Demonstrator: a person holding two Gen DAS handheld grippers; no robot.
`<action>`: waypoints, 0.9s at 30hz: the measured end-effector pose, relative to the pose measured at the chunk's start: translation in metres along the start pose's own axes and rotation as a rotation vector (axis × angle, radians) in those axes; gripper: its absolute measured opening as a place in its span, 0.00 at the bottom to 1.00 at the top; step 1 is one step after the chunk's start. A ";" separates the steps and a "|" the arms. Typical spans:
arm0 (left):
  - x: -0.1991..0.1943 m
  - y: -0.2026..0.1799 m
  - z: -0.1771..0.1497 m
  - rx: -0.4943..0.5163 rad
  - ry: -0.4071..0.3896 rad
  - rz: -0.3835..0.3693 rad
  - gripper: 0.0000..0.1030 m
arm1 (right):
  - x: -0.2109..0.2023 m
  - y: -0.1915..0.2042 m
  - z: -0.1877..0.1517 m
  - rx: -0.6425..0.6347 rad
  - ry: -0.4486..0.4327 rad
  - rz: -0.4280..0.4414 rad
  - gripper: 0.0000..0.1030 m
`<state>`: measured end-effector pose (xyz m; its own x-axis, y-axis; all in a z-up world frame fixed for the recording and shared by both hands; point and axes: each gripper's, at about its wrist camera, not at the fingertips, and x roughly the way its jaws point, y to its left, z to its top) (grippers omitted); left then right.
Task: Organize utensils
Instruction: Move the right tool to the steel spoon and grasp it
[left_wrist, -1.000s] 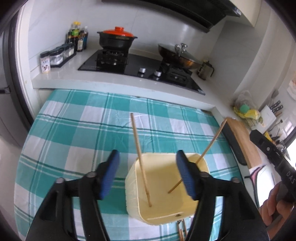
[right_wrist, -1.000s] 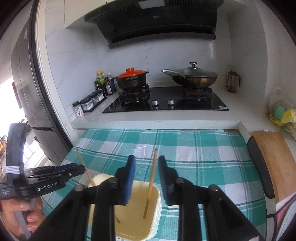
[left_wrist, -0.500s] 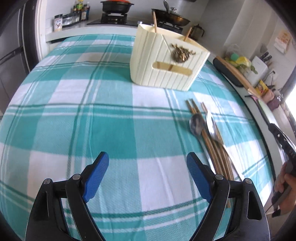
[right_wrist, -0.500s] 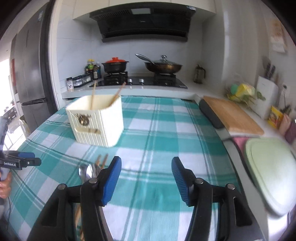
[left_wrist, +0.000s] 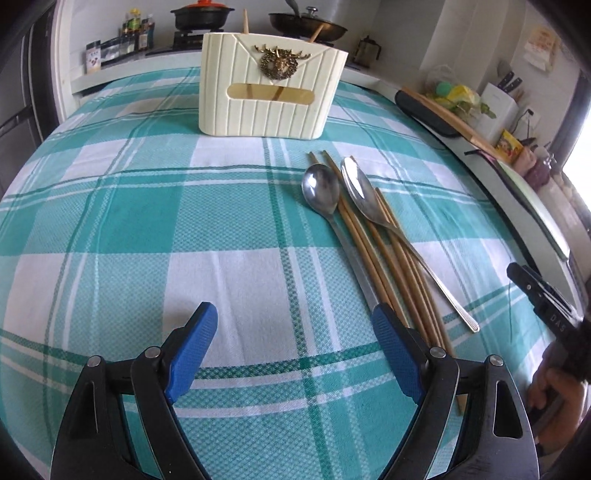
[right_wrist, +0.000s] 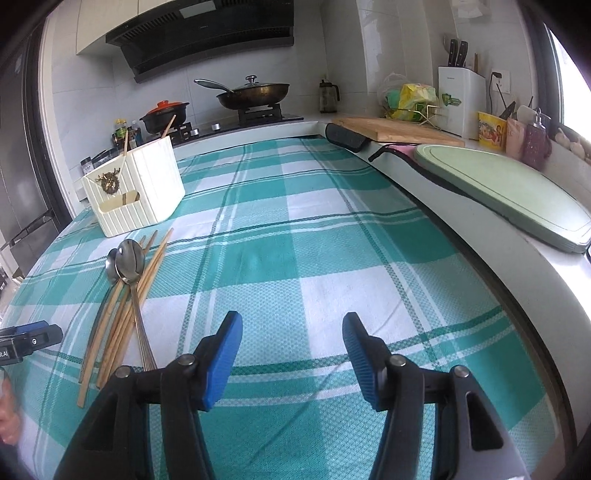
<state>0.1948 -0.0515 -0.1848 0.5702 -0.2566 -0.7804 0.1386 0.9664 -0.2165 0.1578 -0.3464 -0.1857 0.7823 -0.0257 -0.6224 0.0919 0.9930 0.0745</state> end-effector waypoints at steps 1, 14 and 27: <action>0.003 0.000 0.003 -0.008 0.003 0.006 0.85 | 0.000 0.001 0.000 -0.002 0.000 -0.001 0.56; 0.048 -0.017 0.046 -0.014 0.016 0.129 0.85 | 0.002 -0.005 -0.001 0.031 0.011 0.014 0.56; 0.053 -0.025 0.040 0.090 0.013 0.201 0.87 | 0.006 0.004 -0.001 -0.018 0.034 0.053 0.56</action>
<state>0.2536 -0.0886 -0.1973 0.5832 -0.0586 -0.8102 0.0951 0.9955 -0.0035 0.1618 -0.3426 -0.1901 0.7641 0.0303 -0.6444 0.0397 0.9948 0.0939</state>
